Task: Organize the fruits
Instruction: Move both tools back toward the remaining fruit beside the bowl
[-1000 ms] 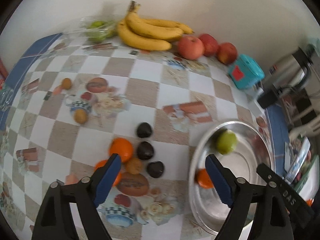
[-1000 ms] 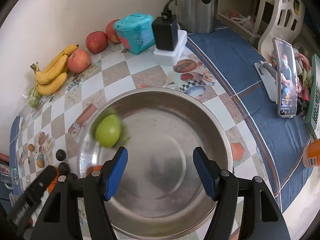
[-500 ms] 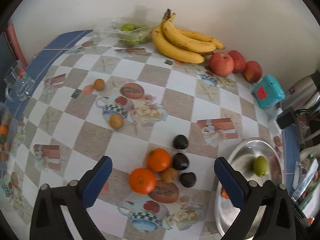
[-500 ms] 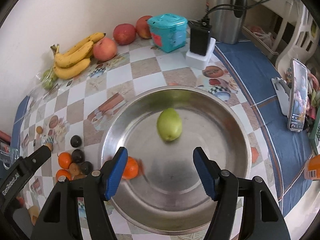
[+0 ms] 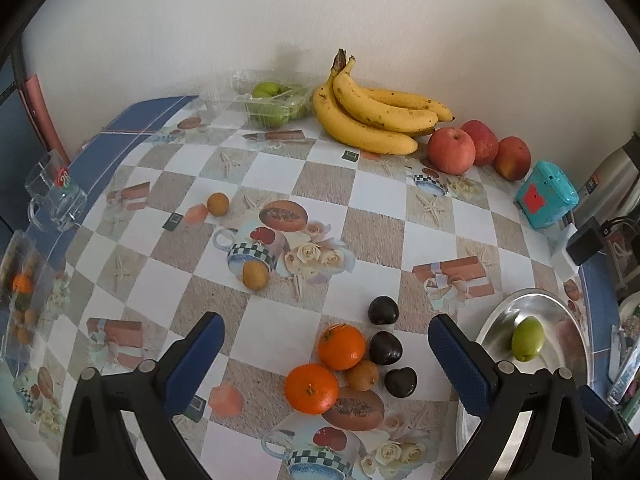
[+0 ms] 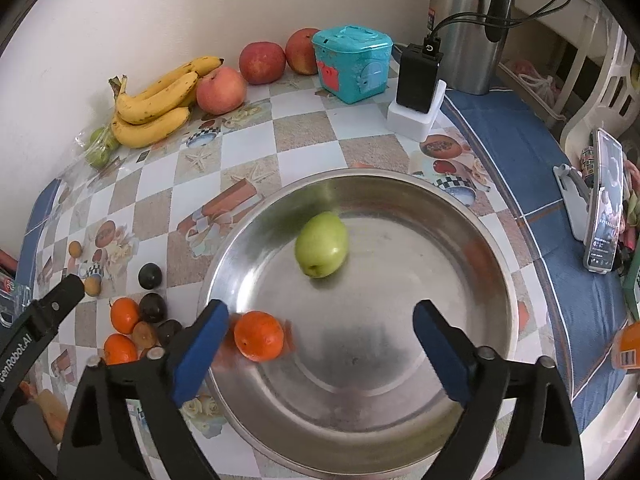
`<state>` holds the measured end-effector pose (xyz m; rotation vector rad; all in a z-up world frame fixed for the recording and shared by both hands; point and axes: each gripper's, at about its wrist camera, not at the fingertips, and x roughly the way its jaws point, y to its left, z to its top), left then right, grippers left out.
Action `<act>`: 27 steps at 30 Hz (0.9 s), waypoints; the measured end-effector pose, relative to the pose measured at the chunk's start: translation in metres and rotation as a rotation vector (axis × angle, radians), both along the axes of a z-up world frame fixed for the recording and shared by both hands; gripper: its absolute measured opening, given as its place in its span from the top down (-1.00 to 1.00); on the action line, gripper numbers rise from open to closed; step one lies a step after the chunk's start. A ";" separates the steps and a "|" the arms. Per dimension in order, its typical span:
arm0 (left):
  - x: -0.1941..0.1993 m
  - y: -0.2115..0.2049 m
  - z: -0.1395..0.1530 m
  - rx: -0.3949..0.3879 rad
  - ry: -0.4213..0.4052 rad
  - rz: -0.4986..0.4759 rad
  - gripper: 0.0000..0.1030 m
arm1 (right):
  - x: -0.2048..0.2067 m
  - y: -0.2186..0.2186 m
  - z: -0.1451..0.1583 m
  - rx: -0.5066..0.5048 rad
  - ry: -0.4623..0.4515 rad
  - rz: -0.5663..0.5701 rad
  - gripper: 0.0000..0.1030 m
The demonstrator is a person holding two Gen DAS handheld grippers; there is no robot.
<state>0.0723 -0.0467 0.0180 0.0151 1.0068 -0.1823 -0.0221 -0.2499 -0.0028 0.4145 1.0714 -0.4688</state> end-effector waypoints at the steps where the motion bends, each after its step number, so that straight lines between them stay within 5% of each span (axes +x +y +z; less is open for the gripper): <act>1: 0.000 0.000 0.001 0.005 -0.005 -0.001 -1.00 | 0.000 0.000 0.000 0.000 -0.004 0.000 -0.83; 18: 0.005 0.017 0.007 -0.025 -0.036 -0.009 -1.00 | 0.017 0.019 -0.007 0.100 -0.092 0.101 -0.83; 27: 0.021 0.058 0.013 -0.072 -0.029 0.086 -1.00 | 0.035 0.055 -0.008 0.133 -0.135 0.221 -0.83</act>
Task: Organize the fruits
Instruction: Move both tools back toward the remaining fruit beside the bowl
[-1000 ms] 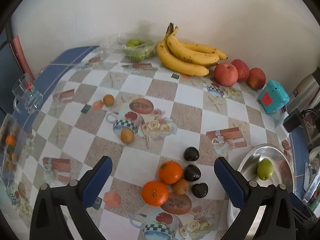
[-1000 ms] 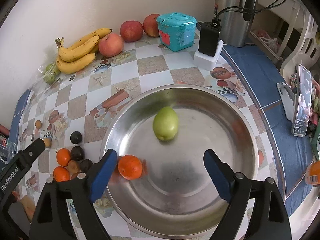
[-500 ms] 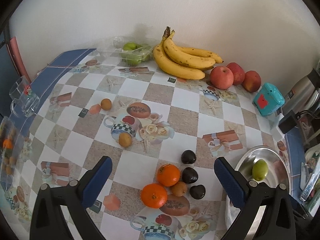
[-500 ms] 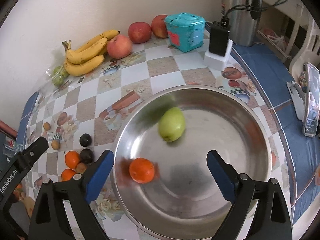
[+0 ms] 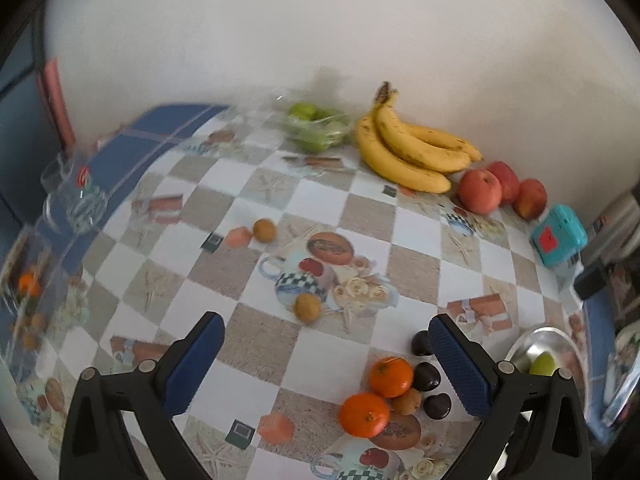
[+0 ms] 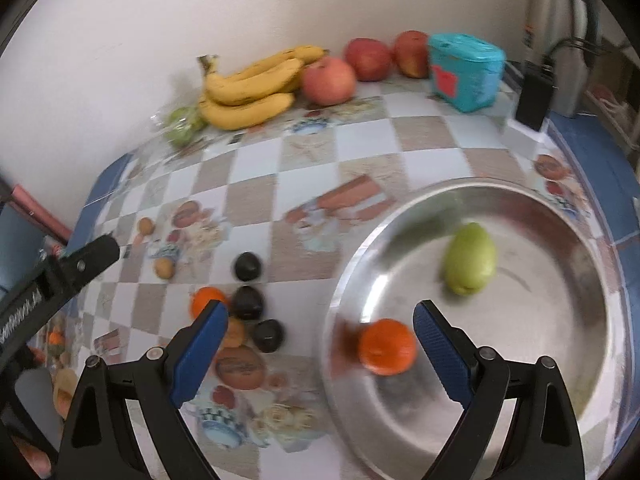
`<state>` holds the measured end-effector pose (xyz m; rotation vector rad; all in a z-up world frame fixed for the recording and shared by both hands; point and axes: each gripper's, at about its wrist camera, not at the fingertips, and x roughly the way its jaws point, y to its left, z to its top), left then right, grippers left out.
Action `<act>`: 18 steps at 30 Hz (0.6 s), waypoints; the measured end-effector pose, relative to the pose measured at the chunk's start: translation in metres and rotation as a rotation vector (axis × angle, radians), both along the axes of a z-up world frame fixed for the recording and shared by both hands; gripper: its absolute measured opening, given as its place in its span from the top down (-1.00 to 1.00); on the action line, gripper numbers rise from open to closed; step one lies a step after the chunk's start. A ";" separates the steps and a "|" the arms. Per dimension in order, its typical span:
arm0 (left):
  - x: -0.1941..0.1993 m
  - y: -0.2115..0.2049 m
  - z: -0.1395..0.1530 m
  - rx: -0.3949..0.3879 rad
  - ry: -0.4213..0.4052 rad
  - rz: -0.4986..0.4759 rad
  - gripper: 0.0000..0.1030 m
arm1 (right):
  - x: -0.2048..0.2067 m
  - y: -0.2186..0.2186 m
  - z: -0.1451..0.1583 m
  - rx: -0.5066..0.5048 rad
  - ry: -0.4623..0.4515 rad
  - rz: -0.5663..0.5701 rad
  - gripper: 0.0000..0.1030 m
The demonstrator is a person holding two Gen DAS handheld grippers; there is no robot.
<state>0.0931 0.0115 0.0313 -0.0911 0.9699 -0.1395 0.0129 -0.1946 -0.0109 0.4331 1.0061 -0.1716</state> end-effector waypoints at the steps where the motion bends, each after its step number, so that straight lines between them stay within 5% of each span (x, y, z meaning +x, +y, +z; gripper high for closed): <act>1: 0.001 0.006 -0.001 -0.013 0.011 0.014 -1.00 | 0.002 0.002 0.000 0.002 0.000 0.007 -0.83; 10: 0.004 0.030 -0.011 -0.046 0.093 0.046 -1.00 | 0.011 0.031 0.012 -0.038 -0.056 0.118 -0.83; 18: 0.003 0.027 -0.037 -0.125 0.234 0.035 -0.99 | 0.013 0.031 0.001 -0.031 0.007 0.119 -0.82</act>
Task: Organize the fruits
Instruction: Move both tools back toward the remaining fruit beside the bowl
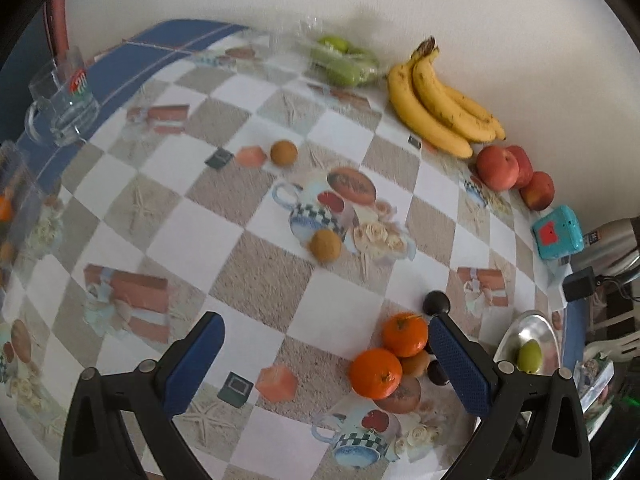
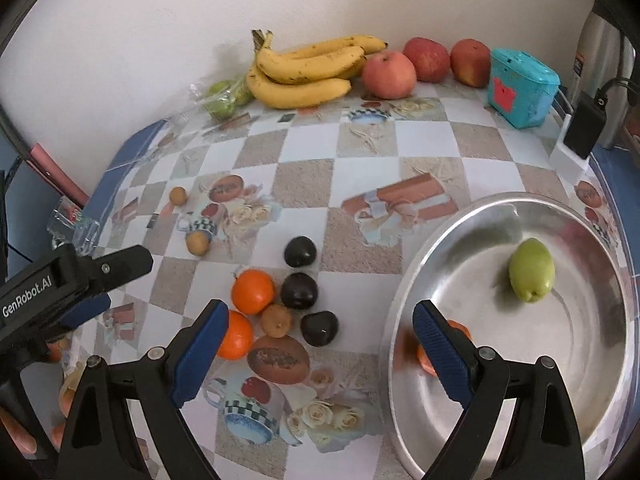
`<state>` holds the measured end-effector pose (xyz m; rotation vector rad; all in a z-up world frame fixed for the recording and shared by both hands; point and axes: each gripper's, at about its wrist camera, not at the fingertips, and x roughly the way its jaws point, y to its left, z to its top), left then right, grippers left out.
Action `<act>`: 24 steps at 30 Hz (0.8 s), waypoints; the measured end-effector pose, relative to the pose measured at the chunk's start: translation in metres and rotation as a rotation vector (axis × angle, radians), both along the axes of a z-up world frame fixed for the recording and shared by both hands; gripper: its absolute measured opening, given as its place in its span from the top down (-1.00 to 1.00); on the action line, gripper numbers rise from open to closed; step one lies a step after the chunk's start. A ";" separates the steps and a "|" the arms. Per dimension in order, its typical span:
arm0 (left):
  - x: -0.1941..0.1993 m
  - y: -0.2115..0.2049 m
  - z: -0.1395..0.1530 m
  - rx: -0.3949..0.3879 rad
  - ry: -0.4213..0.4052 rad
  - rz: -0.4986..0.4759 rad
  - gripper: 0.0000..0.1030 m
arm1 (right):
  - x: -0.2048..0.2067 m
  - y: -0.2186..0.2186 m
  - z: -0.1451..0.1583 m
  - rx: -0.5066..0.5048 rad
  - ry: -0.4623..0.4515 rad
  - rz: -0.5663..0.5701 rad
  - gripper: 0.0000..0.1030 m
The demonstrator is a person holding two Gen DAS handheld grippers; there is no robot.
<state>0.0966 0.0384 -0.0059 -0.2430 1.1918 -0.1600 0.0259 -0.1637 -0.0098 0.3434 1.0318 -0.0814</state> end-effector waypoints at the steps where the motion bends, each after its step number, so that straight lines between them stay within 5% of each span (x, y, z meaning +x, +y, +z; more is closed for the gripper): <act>1: 0.000 -0.002 -0.002 0.004 0.006 -0.004 -0.98 | -0.001 -0.001 0.000 -0.004 0.004 -0.007 -0.82; 11: -0.007 -0.026 -0.021 -0.014 0.079 -0.092 -0.91 | -0.008 -0.021 -0.005 0.006 0.072 -0.086 -0.81; 24: -0.013 -0.046 -0.040 -0.040 0.154 -0.154 -0.45 | -0.015 -0.039 -0.009 0.029 0.101 -0.151 -0.81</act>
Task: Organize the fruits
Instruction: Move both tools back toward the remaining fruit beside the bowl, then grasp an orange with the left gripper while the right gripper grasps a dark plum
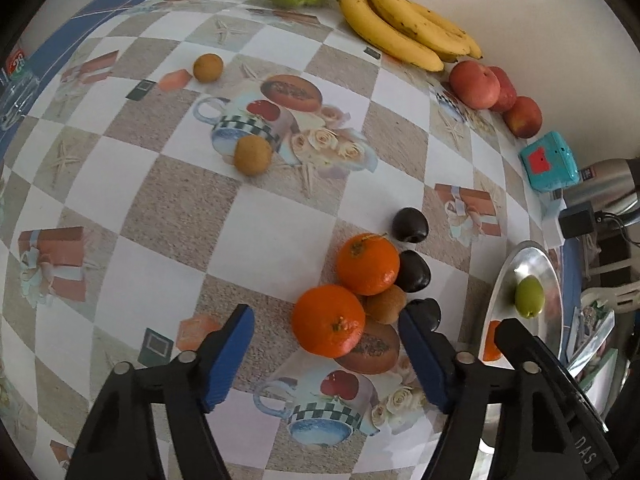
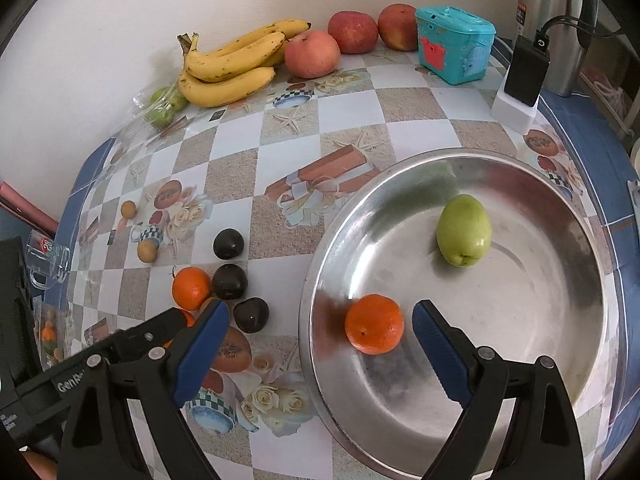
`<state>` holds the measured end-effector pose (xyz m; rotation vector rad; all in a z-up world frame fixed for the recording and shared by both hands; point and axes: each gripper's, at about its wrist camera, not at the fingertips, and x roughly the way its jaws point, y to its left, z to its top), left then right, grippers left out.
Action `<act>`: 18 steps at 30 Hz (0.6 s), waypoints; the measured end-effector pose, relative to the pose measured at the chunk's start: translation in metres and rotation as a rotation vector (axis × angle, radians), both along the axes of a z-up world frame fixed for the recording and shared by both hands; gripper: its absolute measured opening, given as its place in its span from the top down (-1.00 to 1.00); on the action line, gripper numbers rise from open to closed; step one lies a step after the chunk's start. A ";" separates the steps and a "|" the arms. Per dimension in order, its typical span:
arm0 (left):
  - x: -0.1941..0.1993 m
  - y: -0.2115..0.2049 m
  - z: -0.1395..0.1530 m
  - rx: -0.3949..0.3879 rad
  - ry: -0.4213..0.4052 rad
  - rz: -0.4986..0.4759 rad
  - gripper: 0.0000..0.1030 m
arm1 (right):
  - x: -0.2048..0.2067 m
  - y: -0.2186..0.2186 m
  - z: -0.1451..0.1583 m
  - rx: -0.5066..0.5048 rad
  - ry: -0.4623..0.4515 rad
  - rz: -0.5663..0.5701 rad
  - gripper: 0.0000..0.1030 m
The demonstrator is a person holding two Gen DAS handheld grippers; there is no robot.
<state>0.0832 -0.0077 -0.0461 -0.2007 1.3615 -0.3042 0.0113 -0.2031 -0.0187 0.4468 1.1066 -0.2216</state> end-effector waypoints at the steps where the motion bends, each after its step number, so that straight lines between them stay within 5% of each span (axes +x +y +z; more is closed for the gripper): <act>1: 0.000 -0.001 0.000 -0.002 0.000 -0.003 -0.42 | 0.000 0.000 0.000 -0.001 0.001 0.001 -0.81; 10: -0.002 -0.003 0.002 0.004 -0.010 -0.014 0.26 | 0.001 0.001 0.001 -0.003 -0.003 0.002 -0.81; 18: 0.000 0.004 0.007 -0.006 -0.027 0.019 0.26 | 0.005 0.009 0.002 -0.008 -0.010 0.046 -0.81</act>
